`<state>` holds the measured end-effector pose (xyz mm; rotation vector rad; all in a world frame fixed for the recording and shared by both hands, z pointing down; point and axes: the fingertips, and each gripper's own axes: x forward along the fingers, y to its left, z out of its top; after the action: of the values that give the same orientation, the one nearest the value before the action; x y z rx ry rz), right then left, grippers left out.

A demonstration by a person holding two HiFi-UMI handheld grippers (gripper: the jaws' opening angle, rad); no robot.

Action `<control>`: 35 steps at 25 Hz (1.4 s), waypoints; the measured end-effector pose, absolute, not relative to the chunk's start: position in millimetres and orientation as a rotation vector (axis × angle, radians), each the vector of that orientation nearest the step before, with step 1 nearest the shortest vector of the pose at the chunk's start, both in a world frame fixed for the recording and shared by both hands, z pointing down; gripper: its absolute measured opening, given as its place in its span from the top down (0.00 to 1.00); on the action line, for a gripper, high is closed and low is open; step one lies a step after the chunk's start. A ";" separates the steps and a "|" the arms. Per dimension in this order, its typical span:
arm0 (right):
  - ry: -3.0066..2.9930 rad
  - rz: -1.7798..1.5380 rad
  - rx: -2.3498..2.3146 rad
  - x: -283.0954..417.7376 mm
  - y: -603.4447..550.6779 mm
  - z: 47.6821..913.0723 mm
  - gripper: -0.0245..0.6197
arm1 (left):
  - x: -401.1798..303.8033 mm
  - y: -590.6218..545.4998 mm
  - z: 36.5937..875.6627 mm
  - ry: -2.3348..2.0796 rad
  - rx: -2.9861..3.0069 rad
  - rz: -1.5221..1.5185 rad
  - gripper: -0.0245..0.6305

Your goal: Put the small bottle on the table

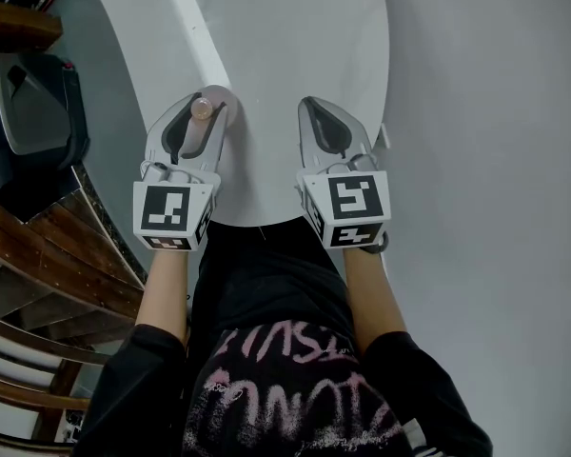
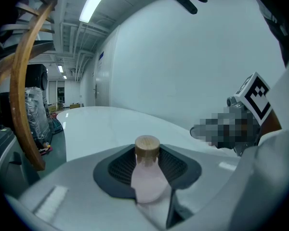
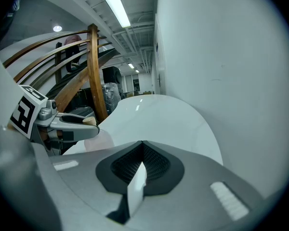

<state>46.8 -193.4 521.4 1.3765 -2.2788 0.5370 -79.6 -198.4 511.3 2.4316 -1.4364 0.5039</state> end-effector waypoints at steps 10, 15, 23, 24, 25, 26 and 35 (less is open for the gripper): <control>-2.278 0.535 1.379 46.7 -194.0 520.4 0.94 | -79.3 -199.9 510.2 -1.447 2.428 0.511 0.73; -2.280 0.534 1.382 45.9 -192.8 519.7 0.94 | -79.6 -199.1 510.5 -1.451 2.445 0.511 0.73; -2.283 0.527 1.389 45.7 -193.5 515.4 0.94 | -79.5 -198.8 508.3 -1.454 2.450 0.505 0.73; -2.284 0.527 1.389 45.7 -193.7 515.3 0.94 | -79.5 -198.9 508.2 -1.454 2.452 0.507 0.73; -2.283 0.527 1.390 45.8 -193.8 515.3 0.94 | -79.3 -199.0 507.7 -1.453 2.449 0.511 0.73; -2.283 0.527 1.391 45.9 -193.8 515.3 0.94 | -79.1 -198.7 507.5 -1.452 2.446 0.513 0.72; -2.296 0.504 1.413 51.6 -196.4 507.7 0.94 | -78.5 -197.4 498.2 -1.465 2.460 0.494 0.72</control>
<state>51.6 -196.4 507.7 1.4133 -2.2959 0.5041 -78.5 -197.4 498.2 2.4595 -1.4654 0.4945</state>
